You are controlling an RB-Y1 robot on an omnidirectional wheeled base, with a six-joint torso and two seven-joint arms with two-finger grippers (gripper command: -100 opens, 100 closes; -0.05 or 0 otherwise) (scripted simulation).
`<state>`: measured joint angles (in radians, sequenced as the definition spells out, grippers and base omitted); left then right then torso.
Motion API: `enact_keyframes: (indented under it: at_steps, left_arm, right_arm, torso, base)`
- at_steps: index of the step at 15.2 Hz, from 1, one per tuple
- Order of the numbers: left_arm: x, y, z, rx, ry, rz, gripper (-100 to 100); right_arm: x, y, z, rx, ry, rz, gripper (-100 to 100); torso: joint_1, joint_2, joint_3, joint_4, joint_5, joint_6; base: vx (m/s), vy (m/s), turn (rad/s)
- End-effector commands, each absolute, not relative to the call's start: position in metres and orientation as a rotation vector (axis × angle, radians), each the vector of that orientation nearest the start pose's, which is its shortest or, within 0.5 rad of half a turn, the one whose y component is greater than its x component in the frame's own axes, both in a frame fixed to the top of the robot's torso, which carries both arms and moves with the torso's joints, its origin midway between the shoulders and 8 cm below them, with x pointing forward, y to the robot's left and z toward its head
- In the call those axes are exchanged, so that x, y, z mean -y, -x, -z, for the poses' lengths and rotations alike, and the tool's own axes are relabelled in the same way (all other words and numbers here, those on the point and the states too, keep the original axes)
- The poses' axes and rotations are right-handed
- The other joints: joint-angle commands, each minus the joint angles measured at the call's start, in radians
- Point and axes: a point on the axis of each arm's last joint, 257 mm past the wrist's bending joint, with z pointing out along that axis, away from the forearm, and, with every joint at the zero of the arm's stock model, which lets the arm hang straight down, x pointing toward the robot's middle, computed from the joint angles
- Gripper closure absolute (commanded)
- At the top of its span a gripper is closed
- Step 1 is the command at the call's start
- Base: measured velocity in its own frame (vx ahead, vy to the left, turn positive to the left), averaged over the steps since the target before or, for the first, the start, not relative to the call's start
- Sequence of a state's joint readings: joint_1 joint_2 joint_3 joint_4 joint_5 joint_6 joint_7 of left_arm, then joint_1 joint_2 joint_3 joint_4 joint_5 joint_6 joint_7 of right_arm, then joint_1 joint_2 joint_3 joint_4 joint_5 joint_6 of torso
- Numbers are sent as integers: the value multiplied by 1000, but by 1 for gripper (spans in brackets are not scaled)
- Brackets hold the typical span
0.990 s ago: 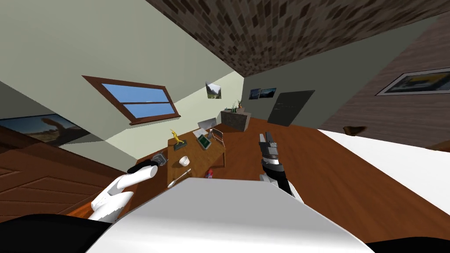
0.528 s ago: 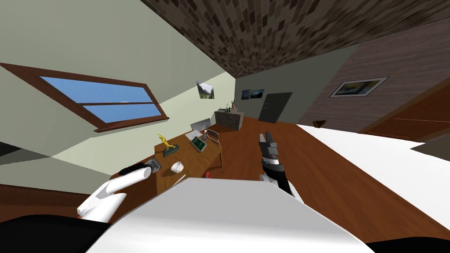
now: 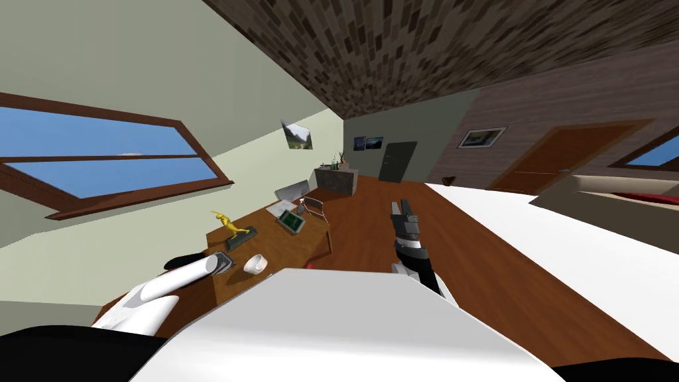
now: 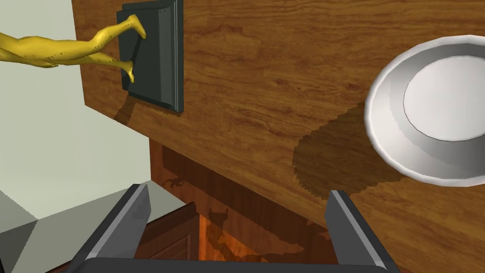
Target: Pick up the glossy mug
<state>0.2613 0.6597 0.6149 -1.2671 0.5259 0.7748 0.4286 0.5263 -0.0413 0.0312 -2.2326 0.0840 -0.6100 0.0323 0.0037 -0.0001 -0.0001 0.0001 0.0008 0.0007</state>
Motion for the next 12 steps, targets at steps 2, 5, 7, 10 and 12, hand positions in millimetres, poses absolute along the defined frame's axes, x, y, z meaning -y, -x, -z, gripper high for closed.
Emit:
enact_keyframes:
  at_steps: [2, 5, 7, 10, 12]
  left_arm:
    - [-731, -206, 376, -473, 2483, 325, -100]
    - [-730, -185, 388, -409, 2563, 283, -100]
    - [-728, -169, 397, -348, 2626, 254, -100]
    - [-723, -158, 405, -337, 2665, 219, -100]
    - [-717, -139, 416, -270, 2738, 181, -100]
  right_arm:
    - [254, -336, -13, -680, -532, -1259, 0]
    - [254, -336, -13, -680, -532, -1259, 0]
    - [254, -336, -13, -680, -532, -1260, 0]
    - [254, -336, -13, -680, -532, -1259, 0]
    - [254, -336, -13, -680, -532, -1260, 0]
  torso:
    - [0, 0, 0, 0, 0, -1]
    - [1, 0, 0, 0, 0, -1]
    - [1, 0, 0, 0, 0, 0]
    - [2, 1, 0, 0, 1, -1]
    - [1, 0, 0, 0, 0, 0]
  base:
    - [-18, 25, -235]
    - [-19, 37, -242]
    - [-20, 44, -340]
    - [-26, 42, -146]
    - [-20, 33, -271]
